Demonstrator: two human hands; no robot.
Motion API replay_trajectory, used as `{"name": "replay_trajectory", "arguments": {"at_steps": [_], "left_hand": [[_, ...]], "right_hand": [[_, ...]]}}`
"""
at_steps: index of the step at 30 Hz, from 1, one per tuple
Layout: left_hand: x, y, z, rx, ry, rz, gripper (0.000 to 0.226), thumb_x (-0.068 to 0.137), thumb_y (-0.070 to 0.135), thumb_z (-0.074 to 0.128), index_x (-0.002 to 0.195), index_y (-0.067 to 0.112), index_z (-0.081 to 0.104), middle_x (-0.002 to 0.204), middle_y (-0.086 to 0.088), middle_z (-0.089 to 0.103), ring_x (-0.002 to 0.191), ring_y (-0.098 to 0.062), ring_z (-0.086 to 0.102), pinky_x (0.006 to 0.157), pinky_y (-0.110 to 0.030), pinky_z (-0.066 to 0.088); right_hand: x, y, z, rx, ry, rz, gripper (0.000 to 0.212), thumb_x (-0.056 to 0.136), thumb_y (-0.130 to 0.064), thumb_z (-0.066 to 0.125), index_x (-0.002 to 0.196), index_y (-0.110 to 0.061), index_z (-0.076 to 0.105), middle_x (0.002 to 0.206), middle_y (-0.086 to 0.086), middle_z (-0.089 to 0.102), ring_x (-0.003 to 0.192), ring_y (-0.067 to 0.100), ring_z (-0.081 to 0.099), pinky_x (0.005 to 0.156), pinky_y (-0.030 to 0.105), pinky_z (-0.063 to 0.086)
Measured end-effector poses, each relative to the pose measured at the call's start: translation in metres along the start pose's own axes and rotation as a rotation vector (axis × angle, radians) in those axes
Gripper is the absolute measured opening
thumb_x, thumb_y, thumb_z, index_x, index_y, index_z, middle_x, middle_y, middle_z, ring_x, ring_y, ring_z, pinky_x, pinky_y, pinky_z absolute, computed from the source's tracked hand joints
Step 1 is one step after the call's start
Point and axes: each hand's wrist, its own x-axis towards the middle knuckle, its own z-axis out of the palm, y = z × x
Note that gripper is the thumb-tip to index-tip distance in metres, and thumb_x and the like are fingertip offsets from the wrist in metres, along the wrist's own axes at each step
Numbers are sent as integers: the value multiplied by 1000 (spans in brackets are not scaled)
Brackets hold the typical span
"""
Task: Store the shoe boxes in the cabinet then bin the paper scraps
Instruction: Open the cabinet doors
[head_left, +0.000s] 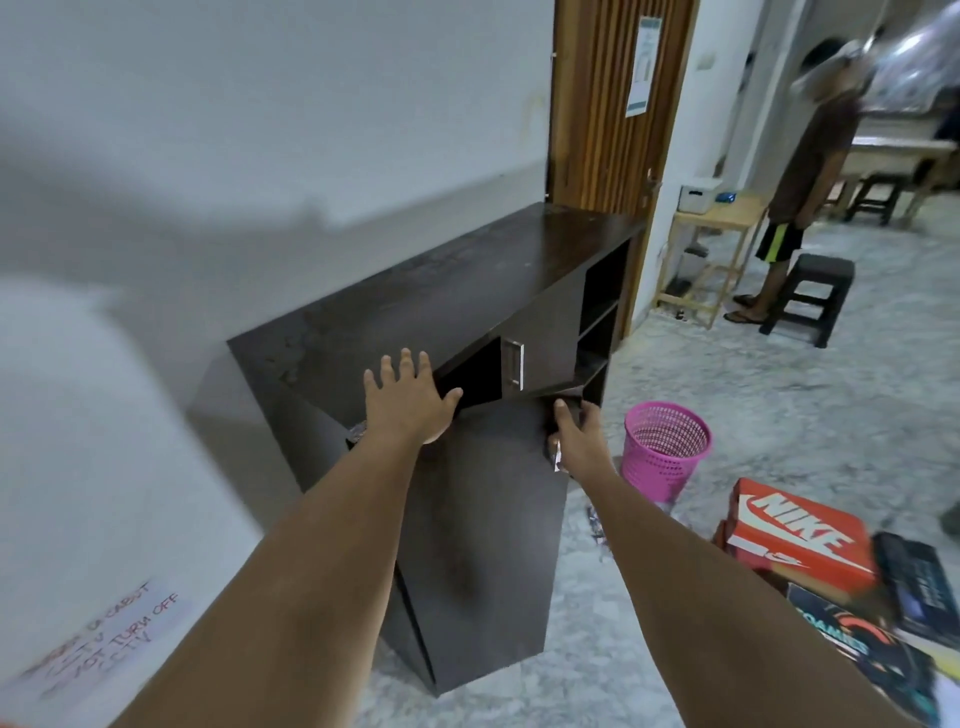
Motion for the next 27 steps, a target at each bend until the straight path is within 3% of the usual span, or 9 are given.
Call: {"name": "replay_trajectory", "arguments": {"at_steps": [2, 4, 6, 8, 11, 16, 20, 27], "left_hand": [[-22, 3, -2, 8, 4, 1, 87, 97, 71, 22, 162, 16, 4, 170, -11, 1, 156, -38, 1, 125, -59, 5], [-45, 7, -4, -9, 0, 0, 89, 96, 73, 23, 162, 16, 6, 170, -13, 1, 156, -39, -1, 124, -60, 3], [-69, 13, -5, -56, -14, 2, 91, 95, 75, 22, 162, 16, 10, 170, -14, 1, 156, -40, -3, 123, -62, 1], [-93, 19, -6, -151, -69, -14, 93, 93, 78, 23, 162, 16, 13, 170, -15, 0, 155, -41, -7, 123, -62, 2], [-131, 25, -5, -319, -177, -66, 99, 90, 81, 27, 162, 15, 13, 170, -15, -5, 155, -40, -11, 123, -61, 4], [-175, 26, -5, -405, -186, -62, 108, 86, 83, 35, 162, 13, 3, 169, -15, -11, 155, -38, -12, 123, -58, 5], [-195, 17, -7, -375, -233, -43, 105, 90, 67, 53, 162, 11, -1, 168, -18, -14, 155, -37, -13, 124, -57, 6], [-194, 32, -10, -298, -271, 40, 84, 98, 42, 51, 162, 18, 1, 169, -19, -6, 155, -38, -11, 124, -57, 7]], "right_hand": [[-32, -2, -16, -58, 82, -44, 52, 92, -68, 52, 119, -24, 54, 87, 0, 70, 81, 27, 71, 80, 51, 59], [-65, -5, -35, -174, 153, -87, 50, 100, -64, 44, 104, -17, 62, 84, -2, 67, 82, 24, 67, 77, 40, 53], [-97, -1, -52, -229, 195, -109, 69, 98, -71, 38, 84, -9, 64, 69, 2, 61, 70, 25, 63, 68, 38, 49], [-120, 7, -65, -217, 195, -63, 87, 86, -86, 34, 83, -5, 65, 65, 8, 59, 65, 27, 62, 67, 44, 54], [-154, 14, -75, -192, 104, 0, 95, 75, -96, 37, 97, -10, 71, 89, 13, 74, 83, 31, 73, 79, 55, 62], [-225, 5, -75, 15, -242, 243, 45, 85, -64, 70, 104, -23, 70, 112, 6, 72, 106, 27, 68, 96, 51, 57], [-257, 0, -62, -2, -461, 285, 52, 80, -50, 82, 118, -16, 73, 121, 9, 73, 114, 30, 68, 100, 53, 55], [-260, -8, -70, 2, -542, 280, 47, 84, -42, 80, 121, -14, 73, 122, 10, 72, 117, 31, 66, 104, 55, 52]]}}
